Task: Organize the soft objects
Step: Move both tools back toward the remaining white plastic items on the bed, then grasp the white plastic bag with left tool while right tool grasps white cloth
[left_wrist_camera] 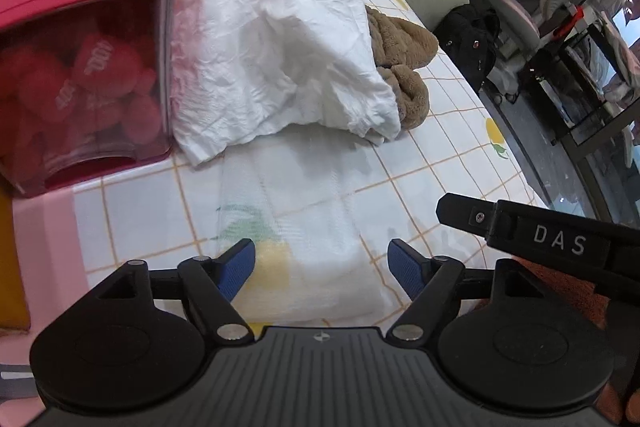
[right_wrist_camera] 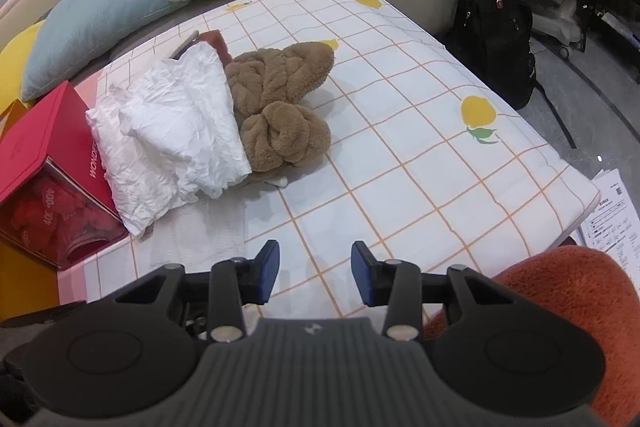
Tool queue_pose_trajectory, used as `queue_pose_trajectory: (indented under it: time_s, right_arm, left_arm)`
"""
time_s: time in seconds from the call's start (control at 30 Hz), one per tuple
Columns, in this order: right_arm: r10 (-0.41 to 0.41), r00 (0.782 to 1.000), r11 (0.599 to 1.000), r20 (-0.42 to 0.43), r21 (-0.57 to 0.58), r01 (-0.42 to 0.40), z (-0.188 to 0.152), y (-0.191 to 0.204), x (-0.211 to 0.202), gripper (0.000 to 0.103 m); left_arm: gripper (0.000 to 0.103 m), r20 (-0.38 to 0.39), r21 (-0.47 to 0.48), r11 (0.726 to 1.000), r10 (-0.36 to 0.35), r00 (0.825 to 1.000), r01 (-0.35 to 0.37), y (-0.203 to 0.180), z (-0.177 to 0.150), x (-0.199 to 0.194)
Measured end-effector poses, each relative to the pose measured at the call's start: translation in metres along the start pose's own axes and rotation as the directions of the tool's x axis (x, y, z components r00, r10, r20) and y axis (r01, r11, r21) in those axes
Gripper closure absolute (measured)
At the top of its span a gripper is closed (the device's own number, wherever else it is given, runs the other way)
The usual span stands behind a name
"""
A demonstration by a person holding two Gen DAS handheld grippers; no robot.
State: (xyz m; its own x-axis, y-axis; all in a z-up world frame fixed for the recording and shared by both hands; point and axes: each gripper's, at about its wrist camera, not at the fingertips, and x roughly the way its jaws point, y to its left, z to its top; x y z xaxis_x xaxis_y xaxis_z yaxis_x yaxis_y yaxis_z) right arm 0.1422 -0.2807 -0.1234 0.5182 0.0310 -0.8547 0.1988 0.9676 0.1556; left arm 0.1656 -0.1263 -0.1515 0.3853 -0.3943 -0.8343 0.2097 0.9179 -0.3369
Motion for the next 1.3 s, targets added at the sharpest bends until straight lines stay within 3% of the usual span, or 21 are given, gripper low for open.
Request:
queue_pose_trajectory:
  time_s: [0.13,0.27,0.47,0.6,0.73,0.83,0.87,0.93,1.0,1.1,1.13,1.3]
  right_arm:
    - [0.016,1.000,1.000,-0.006,0.021,-0.016,0.001,-0.003,0.002,0.063]
    - [0.028,1.000,0.999,-0.010,0.036,-0.028,0.002,-0.005,0.003,0.063]
    - [0.044,0.999,0.998,-0.013,0.041,-0.044,0.002,-0.005,0.004,0.062]
    - [0.051,0.999,0.997,-0.013,0.055,-0.050,0.003,-0.008,0.005,0.059]
    - [0.051,0.999,0.997,-0.016,0.056,-0.050,0.003,-0.008,0.005,0.059]
    - [0.047,0.999,0.998,-0.019,0.043,-0.046,0.002,-0.005,0.006,0.058]
    - [0.046,0.999,0.998,-0.020,0.038,-0.045,0.002,-0.004,0.006,0.058]
    - [0.045,0.999,0.999,-0.019,0.025,-0.044,0.002,-0.003,0.006,0.059]
    - [0.045,0.999,0.999,-0.017,0.013,-0.044,0.002,-0.001,0.006,0.059]
    - [0.053,0.999,0.999,-0.014,-0.009,-0.053,0.001,0.002,0.005,0.059]
    - [0.063,0.998,0.998,-0.011,-0.020,-0.063,0.000,0.004,0.004,0.059]
    - [0.149,0.987,0.985,0.051,-0.099,-0.144,-0.001,0.018,-0.007,0.059]
  left_arm:
    - [0.014,0.024,0.028,0.995,0.095,0.995,-0.096,-0.010,0.001,0.002]
    - [0.013,0.077,0.099,0.969,0.219,0.973,-0.226,-0.021,-0.006,0.005]
    - [0.000,0.112,0.161,0.956,0.228,0.967,-0.244,-0.029,-0.018,0.010]
    - [0.000,0.143,0.217,0.933,0.262,0.954,-0.288,-0.034,-0.024,0.013]
    - [0.000,0.150,0.187,0.940,0.259,0.954,-0.285,-0.029,-0.025,0.010]
    - [0.009,0.166,0.179,0.943,0.254,0.953,-0.282,-0.026,-0.027,0.005]
    - [0.016,0.173,0.179,0.943,0.252,0.952,-0.282,-0.025,-0.027,0.003]
    - [0.034,0.184,0.181,0.942,0.250,0.951,-0.283,-0.024,-0.026,0.001]
    - [0.060,0.186,0.184,0.941,0.251,0.950,-0.284,-0.023,-0.024,-0.001]
    - [0.084,0.178,0.187,0.942,0.246,0.953,-0.278,-0.021,-0.021,-0.004]
    - [0.098,0.171,0.181,0.945,0.242,0.955,-0.272,-0.018,-0.021,-0.006]
    - [0.100,0.193,0.164,0.954,0.220,0.956,-0.253,-0.009,-0.022,-0.029]
